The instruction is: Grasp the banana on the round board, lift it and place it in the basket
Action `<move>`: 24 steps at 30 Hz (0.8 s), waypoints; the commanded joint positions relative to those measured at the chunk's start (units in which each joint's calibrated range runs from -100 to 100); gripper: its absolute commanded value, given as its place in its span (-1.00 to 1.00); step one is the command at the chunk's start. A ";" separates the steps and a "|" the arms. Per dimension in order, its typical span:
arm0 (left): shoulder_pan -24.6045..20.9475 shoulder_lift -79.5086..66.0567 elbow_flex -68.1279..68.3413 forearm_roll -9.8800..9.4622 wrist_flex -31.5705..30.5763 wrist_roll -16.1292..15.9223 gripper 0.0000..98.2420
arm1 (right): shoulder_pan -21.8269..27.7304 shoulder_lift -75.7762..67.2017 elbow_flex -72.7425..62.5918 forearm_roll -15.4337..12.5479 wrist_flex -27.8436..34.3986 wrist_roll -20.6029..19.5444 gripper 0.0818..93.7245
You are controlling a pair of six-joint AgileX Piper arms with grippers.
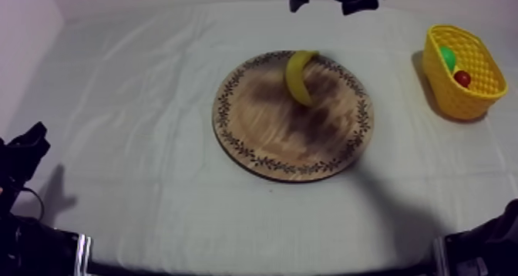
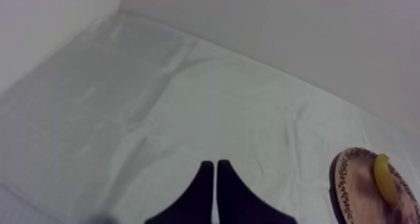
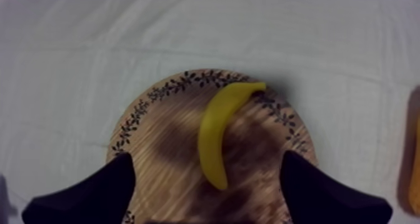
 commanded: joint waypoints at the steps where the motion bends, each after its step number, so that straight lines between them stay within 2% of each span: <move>1: 0.01 0.03 0.04 0.02 -0.06 0.02 -1.00 | -0.08 0.06 0.37 -0.03 -0.13 0.38 0.79; 11: 0.01 0.03 0.04 0.02 -0.06 0.02 -1.00 | 0.21 5.49 -2.24 -0.87 2.05 2.49 0.75; 24: 0.01 0.03 0.04 0.02 -0.06 0.02 -1.00 | -1.21 21.60 -7.75 -0.50 5.07 -0.38 0.73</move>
